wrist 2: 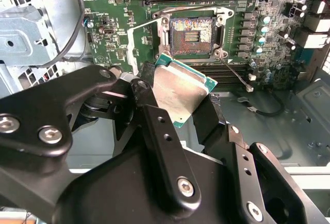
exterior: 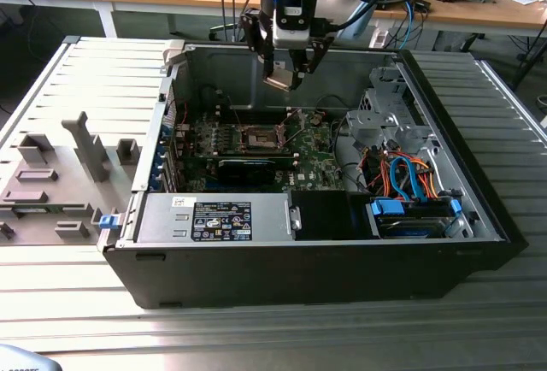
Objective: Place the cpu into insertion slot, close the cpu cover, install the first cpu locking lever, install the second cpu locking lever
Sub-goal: 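Place the cpu into insertion slot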
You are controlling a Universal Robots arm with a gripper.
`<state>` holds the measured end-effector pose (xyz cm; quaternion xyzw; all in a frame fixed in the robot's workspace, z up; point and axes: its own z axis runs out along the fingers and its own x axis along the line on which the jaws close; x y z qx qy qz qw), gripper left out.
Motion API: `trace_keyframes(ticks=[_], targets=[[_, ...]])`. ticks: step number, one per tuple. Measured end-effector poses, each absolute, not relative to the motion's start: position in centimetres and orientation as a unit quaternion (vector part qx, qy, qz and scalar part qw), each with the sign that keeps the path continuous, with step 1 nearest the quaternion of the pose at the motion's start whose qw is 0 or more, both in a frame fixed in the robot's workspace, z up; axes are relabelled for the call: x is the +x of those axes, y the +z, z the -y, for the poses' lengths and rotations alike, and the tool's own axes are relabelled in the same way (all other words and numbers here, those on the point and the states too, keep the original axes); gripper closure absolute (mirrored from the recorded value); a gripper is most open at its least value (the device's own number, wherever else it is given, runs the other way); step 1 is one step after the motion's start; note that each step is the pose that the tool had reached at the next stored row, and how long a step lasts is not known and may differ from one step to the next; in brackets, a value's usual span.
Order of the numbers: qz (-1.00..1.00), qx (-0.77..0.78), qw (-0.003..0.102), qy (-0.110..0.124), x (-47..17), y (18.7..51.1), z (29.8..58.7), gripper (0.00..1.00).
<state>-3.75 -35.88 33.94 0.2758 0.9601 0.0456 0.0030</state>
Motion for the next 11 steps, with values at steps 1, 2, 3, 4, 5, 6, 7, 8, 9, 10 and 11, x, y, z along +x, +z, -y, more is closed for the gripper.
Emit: trace_keyframes(ticks=[1,2,3,4,5,6,7,8,9,10,11], targets=[[-0.960,0.277,0.003,0.046,-3.74,33.94,35.88,0.45],[-0.959,0.279,0.003,0.046,-3.75,33.94,35.88,0.45],[-0.959,0.279,0.003,0.046,-3.74,33.94,35.88,0.45],[-0.959,0.280,0.003,0.046,-3.75,33.94,35.88,0.45],[-0.959,0.281,0.003,0.046,-3.75,33.94,35.88,0.45],[-0.958,0.283,0.003,0.046,-3.74,33.94,35.88,0.45],[-0.957,0.285,0.003,0.046,-3.74,33.94,35.89,0.45],[-0.957,0.287,0.004,0.046,-3.74,33.94,35.89,0.45],[-0.957,0.288,0.004,0.046,-3.74,33.94,35.89,0.45],[-0.956,0.288,0.004,0.046,-3.75,33.94,35.89,0.45],[-0.956,0.289,0.004,0.046,-3.74,33.94,35.89,0.45]])
